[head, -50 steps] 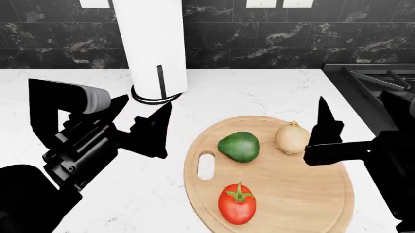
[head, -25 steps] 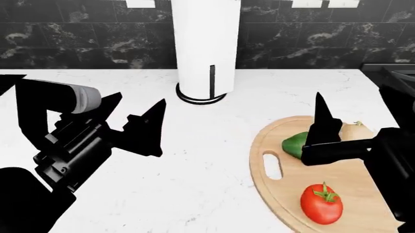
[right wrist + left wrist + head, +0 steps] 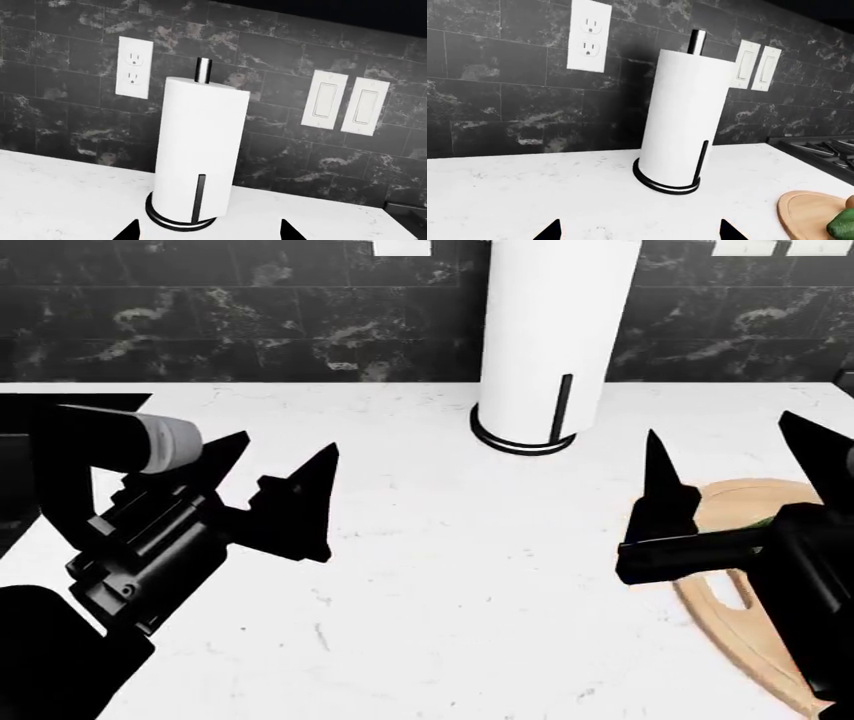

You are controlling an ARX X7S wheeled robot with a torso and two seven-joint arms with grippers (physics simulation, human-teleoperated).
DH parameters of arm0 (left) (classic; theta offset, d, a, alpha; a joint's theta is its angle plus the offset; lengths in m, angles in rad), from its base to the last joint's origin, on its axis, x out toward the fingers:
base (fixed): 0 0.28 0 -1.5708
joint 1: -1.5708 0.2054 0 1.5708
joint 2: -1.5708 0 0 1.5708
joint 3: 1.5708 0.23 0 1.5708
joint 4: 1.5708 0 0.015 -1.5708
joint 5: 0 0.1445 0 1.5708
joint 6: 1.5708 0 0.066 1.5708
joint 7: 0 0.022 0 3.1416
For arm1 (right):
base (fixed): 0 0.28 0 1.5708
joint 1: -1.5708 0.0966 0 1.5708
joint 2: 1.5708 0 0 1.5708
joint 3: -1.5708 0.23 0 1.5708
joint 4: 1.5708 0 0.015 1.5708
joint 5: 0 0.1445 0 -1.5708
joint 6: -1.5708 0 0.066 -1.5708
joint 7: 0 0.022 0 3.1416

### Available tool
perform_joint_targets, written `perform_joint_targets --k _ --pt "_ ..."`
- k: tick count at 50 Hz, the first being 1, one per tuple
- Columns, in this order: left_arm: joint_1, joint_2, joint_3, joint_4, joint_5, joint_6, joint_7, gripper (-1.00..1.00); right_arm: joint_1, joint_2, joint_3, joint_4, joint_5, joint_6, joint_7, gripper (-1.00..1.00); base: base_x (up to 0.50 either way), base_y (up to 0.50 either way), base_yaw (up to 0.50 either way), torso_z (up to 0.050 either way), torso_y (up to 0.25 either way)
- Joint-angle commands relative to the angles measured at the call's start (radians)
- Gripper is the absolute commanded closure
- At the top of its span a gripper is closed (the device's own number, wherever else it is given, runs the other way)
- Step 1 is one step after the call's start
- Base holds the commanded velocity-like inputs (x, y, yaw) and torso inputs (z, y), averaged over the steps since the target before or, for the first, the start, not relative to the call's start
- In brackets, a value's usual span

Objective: Place the avocado, onion, tomato and bell pepper on the cutting board.

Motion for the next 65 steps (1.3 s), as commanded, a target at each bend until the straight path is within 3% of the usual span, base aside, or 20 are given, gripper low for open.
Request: perform_joint_targets --k 1,65 --pt "0.003 -0.004 -0.008 -0.003 0.0 0.009 0.01 -1.0 0.041 -0.001 -0.017 -0.004 0.027 0.006 0.026 -1.0 0.0 0.5 0.0 0.0 0.0" --pt "0.03 -0.032 -0.026 0.013 0.01 0.03 -0.001 -1.0 -0.003 -0.04 -0.004 0.004 -0.06 0.007 -0.058 -1.0 0.0 0.5 0.0 0.0 0.0"
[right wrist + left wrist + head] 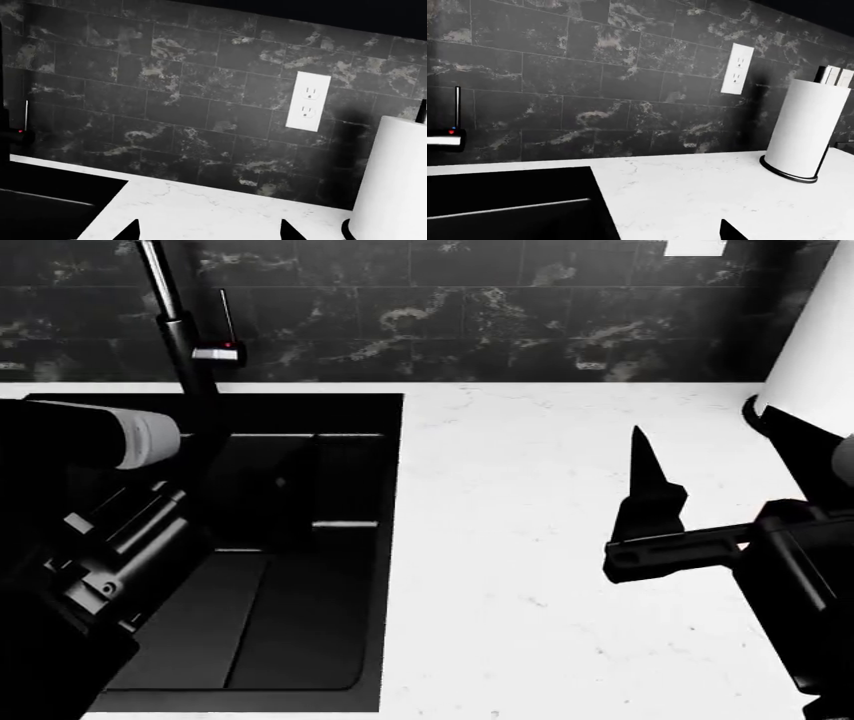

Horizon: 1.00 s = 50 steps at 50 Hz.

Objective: Place the avocado, onion, tomato and bell pepper on the cutting board.

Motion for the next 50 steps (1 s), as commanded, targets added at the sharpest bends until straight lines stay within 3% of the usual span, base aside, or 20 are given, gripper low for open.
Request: perform_joint_targets --k 1,50 --pt "0.02 -0.001 -0.005 0.002 0.004 0.01 0.005 -1.0 0.006 -0.005 -0.004 0.007 -0.01 0.004 -0.012 -1.0 0.0 0.5 0.0 0.0 0.0" --pt "0.026 -0.005 0.006 0.009 0.021 0.013 0.009 -1.0 -0.025 -0.011 0.001 0.002 -0.032 -0.007 -0.034 -1.0 0.0 0.5 0.0 0.0 0.0"
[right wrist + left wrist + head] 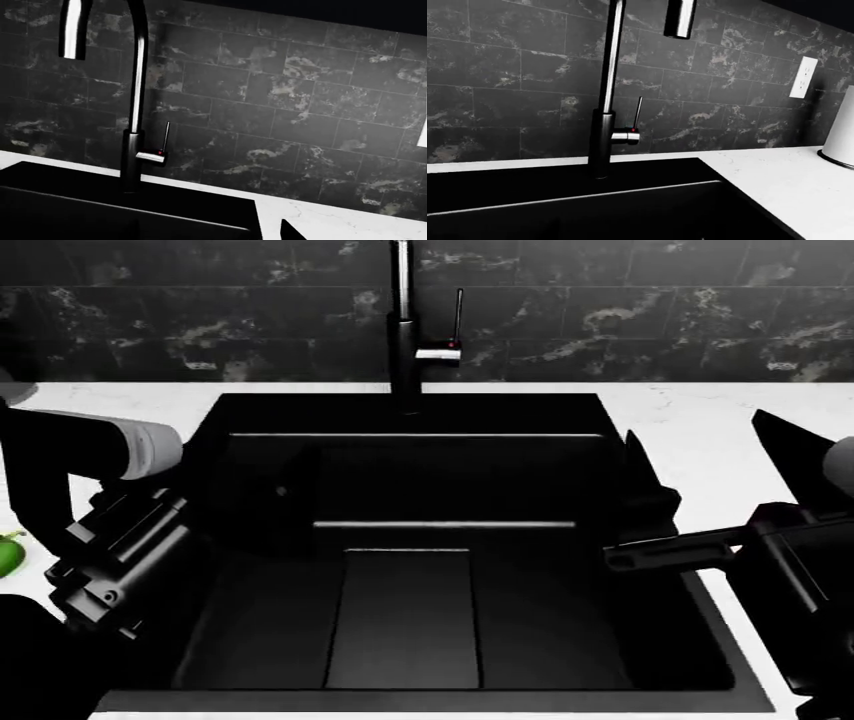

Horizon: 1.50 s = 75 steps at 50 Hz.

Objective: Place the avocado, onion, tomato and bell pepper on the cutting board.

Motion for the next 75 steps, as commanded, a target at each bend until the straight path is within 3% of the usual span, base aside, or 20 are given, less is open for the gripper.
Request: perform_joint_targets --k 1,41,75 --pt "-0.002 0.002 0.006 -0.003 0.004 -0.001 0.0 -1.0 -0.001 -0.002 -0.001 0.004 -0.006 0.0 -0.007 -1.0 0.0 0.5 0.0 0.0 0.0" --pt "0.005 0.005 0.018 -0.014 0.024 0.004 0.014 -1.0 -0.043 -0.005 0.016 0.008 -0.036 -0.02 -0.034 -1.0 0.0 0.5 0.0 0.0 0.0" --pt "0.001 -0.004 0.097 -0.074 0.094 -0.067 -0.06 -1.0 -0.026 -0.075 -0.046 0.104 -0.151 0.003 -0.159 -1.0 0.0 0.0 0.0 0.0 0.0"
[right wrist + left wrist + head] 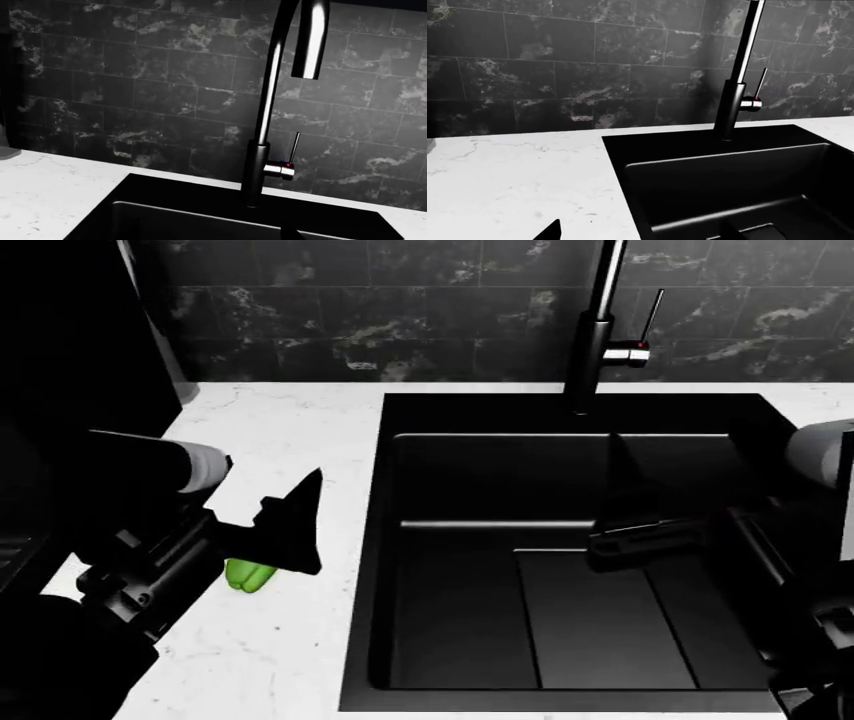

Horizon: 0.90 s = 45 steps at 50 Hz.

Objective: Place the avocado, onion, tomato and bell pepper on the cutting board.

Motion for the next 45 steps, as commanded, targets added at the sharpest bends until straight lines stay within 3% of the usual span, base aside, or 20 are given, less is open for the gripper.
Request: perform_joint_targets --k 1,14,45 --pt "0.003 -0.004 0.017 -0.029 0.003 -0.02 -0.04 -1.0 0.007 -0.026 -0.024 0.034 -0.05 0.008 -0.051 -1.0 0.0 0.0 0.0 0.0 0.0" --pt "-0.006 0.001 0.038 -0.071 0.021 -0.036 -0.05 -1.0 0.077 -0.046 -0.058 0.055 -0.043 0.033 -0.06 -1.0 0.0 0.0 0.0 0.0 0.0" --pt "0.053 0.006 0.054 -0.13 0.053 -0.02 -0.038 -1.0 0.018 -0.036 -0.049 0.051 -0.08 0.007 -0.085 -1.0 0.0 0.0 0.0 0.0 0.0"
